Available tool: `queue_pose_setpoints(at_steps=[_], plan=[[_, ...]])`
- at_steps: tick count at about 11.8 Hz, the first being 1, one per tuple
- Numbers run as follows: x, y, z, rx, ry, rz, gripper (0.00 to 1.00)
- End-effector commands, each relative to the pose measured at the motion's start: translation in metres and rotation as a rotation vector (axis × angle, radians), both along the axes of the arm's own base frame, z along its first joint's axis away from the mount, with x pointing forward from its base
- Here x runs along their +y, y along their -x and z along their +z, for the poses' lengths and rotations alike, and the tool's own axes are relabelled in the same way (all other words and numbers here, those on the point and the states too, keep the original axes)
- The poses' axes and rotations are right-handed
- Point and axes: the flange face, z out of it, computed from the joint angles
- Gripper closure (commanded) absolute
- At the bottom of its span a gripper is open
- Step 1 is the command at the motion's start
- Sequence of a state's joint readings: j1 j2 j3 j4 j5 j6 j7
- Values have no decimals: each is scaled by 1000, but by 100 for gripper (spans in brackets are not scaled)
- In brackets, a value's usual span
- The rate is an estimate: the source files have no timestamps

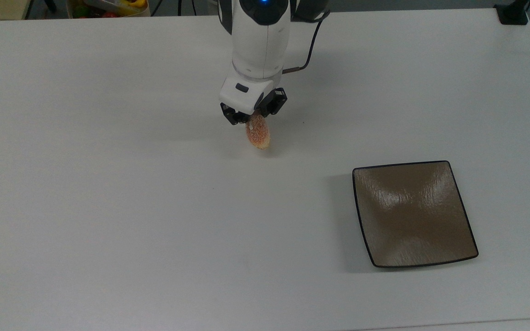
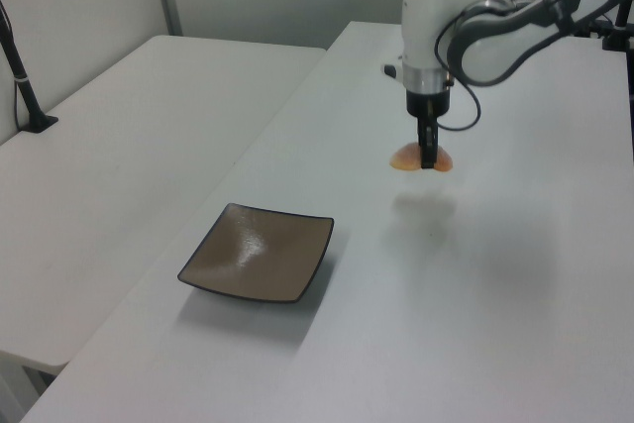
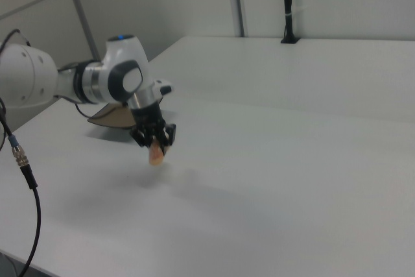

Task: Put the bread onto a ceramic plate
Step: 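Carry the held bread roll over to the dark square plate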

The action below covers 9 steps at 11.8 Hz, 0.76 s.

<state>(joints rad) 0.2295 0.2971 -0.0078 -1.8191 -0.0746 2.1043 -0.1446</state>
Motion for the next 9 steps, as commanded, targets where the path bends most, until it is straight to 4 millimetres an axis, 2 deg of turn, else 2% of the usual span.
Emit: queue_pose_setpoints(at_steps=[1,3,4,5,7,9], plan=[[28,-14,68,-49,-38,-52,87],[46,-24,97,-103,-88,-47,86],[61,-31,105,-123,-111,-49,86],[88,-38,102,-141,-133,-66,86],[125,-55,91,-190,-183,-50,86],[169,-55,77,-233,-217,-11,85]])
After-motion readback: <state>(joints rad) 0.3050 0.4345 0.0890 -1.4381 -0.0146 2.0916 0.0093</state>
